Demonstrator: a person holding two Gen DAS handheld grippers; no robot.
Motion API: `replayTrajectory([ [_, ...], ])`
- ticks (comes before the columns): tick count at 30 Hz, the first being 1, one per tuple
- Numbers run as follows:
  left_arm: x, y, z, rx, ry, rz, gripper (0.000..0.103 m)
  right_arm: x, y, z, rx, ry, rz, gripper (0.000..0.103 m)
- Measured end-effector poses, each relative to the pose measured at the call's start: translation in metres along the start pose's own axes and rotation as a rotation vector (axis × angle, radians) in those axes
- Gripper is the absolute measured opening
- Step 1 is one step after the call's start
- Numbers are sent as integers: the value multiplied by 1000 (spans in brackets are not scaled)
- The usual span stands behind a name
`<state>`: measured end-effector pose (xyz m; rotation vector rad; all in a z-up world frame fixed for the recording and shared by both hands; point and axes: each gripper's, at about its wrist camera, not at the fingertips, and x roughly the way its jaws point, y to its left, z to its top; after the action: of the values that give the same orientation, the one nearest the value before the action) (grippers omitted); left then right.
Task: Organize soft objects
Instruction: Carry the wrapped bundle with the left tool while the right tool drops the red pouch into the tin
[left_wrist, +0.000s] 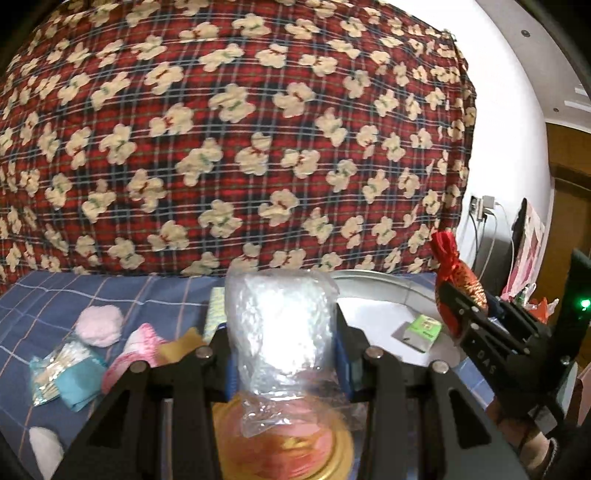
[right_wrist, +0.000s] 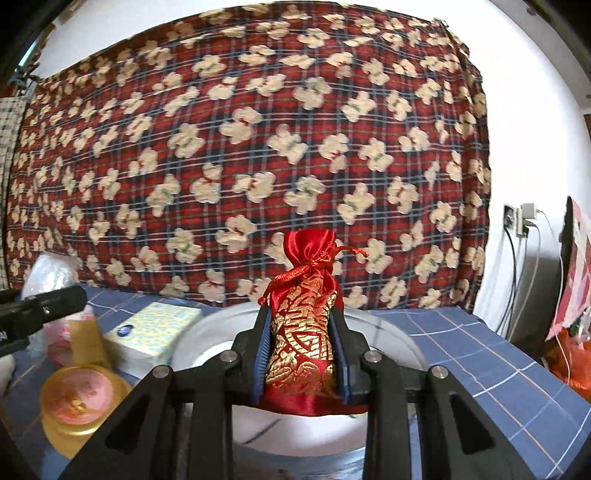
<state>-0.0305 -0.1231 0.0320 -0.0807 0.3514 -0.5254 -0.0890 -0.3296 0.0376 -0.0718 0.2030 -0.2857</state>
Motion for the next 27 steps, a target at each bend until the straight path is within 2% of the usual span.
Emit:
replayTrajectory([
  [7,12,-29,9,20,-8,-45,39,9,-21,-3,-6,19,-42,32],
  [18,44,-72,12,52,38,-95,39,27,-46,-6,-7,56,-86,32],
  [27,72,-106,12,70,66,-141,39,47,-63,-8,32,119,-80,32],
])
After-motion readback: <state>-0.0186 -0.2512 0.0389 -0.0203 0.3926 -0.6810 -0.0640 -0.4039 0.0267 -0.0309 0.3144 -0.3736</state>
